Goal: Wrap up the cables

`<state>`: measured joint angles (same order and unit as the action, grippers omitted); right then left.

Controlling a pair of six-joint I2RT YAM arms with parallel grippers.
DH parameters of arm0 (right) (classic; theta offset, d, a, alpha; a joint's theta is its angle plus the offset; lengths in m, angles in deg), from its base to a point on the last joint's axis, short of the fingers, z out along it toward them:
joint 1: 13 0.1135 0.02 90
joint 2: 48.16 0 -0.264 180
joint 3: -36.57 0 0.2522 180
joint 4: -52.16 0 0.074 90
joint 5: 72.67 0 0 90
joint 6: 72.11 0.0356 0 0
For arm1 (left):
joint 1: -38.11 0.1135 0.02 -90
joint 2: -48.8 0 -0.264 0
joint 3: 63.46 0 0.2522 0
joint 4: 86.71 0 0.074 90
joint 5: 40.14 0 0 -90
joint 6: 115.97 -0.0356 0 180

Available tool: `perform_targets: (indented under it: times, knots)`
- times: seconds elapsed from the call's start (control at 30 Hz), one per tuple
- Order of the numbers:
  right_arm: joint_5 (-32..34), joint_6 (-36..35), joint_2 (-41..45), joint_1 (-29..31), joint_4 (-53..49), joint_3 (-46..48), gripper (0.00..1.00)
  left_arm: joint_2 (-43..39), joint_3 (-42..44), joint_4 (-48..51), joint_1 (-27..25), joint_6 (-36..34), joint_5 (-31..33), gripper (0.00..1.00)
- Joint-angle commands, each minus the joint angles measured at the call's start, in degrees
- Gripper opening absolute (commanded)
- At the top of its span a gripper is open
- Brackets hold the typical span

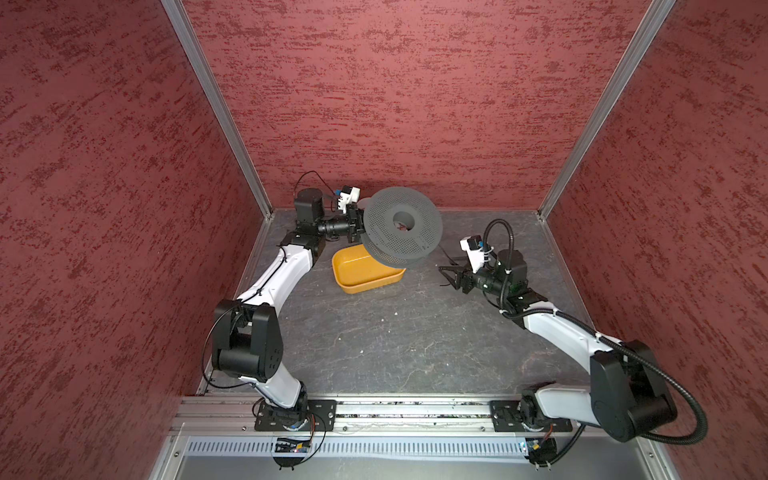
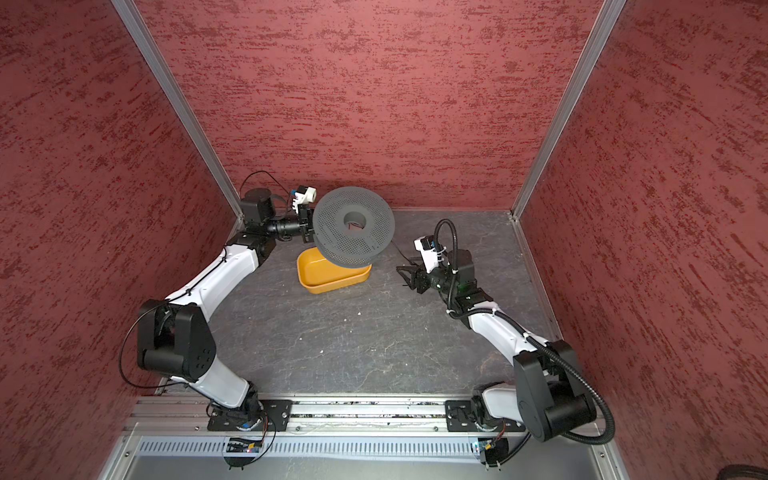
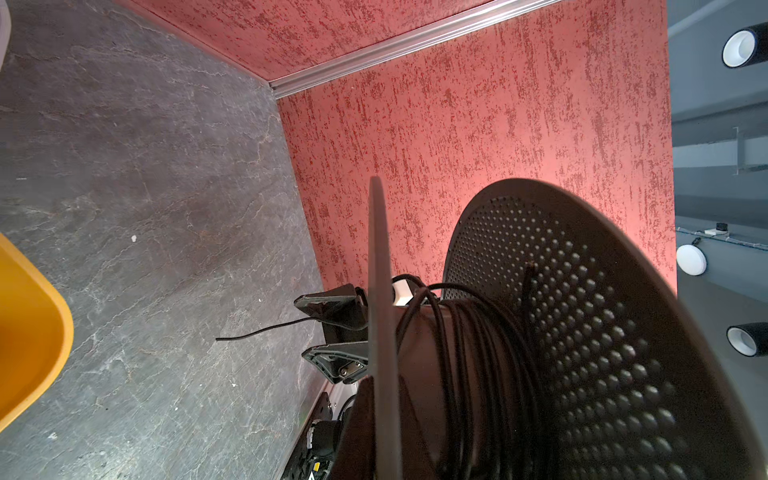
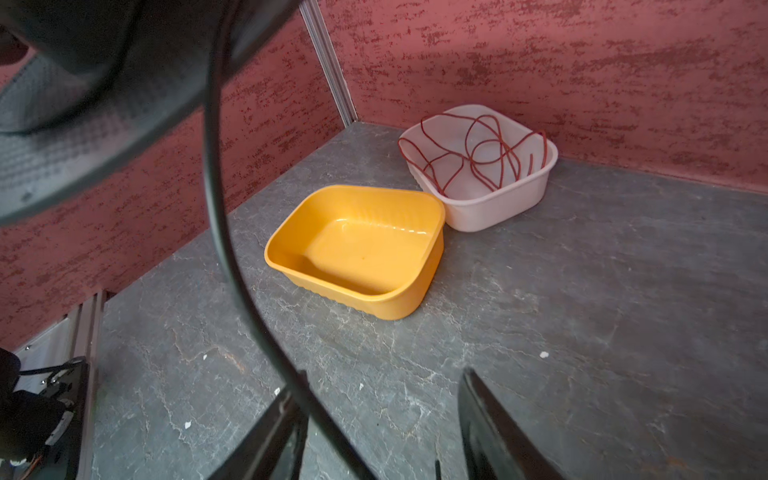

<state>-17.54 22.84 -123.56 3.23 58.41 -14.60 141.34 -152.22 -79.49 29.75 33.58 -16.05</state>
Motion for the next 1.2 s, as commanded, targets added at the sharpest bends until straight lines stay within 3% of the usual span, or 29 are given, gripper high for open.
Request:
perform_targets:
  times: [0.0, 0.2, 0.33, 0.5, 0.7, 0.97, 1.07, 1.17]
  knots:
    - [-0.37, 0.55, 0.45, -0.27, 4.2, 2.37, 0.63, -2.55, -0.71, -3.89, 0.1, 1.75, -1.37, 0.0]
    - [2.16, 3.66, -2.82, -0.32, 10.67, 4.91, 0.65, -3.37, -0.06, -4.53, -0.01, 2.25, -1.39, 0.0]
    - [-0.55, 7.18, -7.5, -0.32, 15.47, 4.26, 0.56, -3.89, 0.14, -4.58, 0.07, 2.34, -1.44, 0.0]
    - [-1.0, 14.57, -13.01, -0.32, 30.36, 7.81, 0.49, -4.46, 0.21, -5.31, 0.45, 2.92, -1.49, 0.0]
    - [0.22, 18.38, -14.1, -0.24, 38.28, 10.79, 0.27, -4.18, 0.21, -5.31, 0.93, 2.87, -1.43, 0.0]
    - [2.73, 18.89, -12.66, -0.16, 33.82, 10.72, 0.01, -2.85, 0.56, -7.74, 1.07, 4.88, -0.26, 0.0]
    - [4.18, 17.98, -10.88, 0.62, 29.06, 9.88, 0.0, -2.29, 0.05, -7.1, 0.89, 4.76, 1.13, 0.0]
    - [8.66, 15.01, -6.58, 2.62, 16.48, 7.03, 0.0, -1.02, -1.09, -4.27, 0.88, 4.61, 3.33, 0.0]
